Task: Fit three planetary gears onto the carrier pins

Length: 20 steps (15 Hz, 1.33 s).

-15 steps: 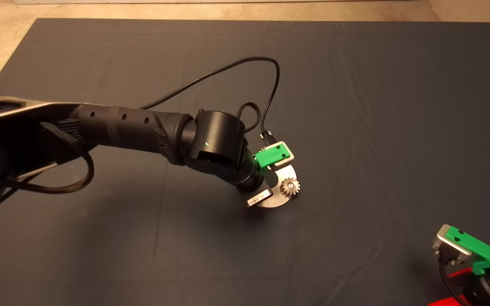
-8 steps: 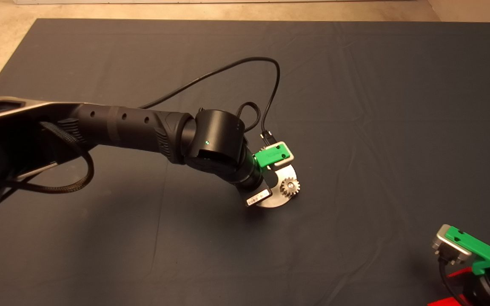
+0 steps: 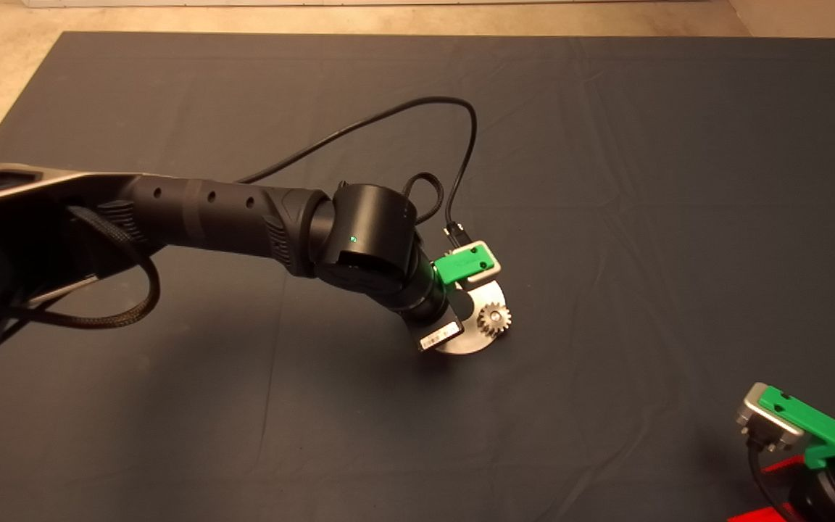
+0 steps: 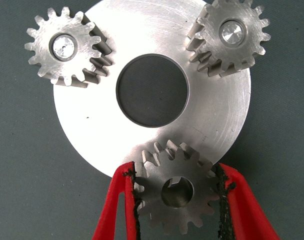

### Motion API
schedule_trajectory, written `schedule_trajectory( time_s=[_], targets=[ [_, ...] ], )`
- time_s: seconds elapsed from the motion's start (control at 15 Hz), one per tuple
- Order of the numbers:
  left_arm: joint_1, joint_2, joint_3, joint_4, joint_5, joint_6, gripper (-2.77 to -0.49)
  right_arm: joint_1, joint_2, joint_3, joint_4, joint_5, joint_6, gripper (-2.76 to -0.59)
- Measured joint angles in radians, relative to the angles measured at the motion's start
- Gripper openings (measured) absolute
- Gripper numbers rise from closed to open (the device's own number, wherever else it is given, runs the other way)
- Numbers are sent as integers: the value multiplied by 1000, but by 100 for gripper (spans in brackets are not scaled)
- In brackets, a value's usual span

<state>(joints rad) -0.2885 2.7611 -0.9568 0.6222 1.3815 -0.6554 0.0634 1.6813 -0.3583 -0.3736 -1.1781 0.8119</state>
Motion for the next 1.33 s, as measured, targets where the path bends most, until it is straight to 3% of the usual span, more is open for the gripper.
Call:
schedule_trajectory(
  time_s=[0.87, 1.33],
  targets=[
    [-3, -19, -7, -14, -24, 15, -265, -1, 0, 0, 0, 0, 0, -145],
    [-8, -30, -18, -20, -13, 18, -265, -3, 0, 0, 0, 1, 0, -145]
  ],
)
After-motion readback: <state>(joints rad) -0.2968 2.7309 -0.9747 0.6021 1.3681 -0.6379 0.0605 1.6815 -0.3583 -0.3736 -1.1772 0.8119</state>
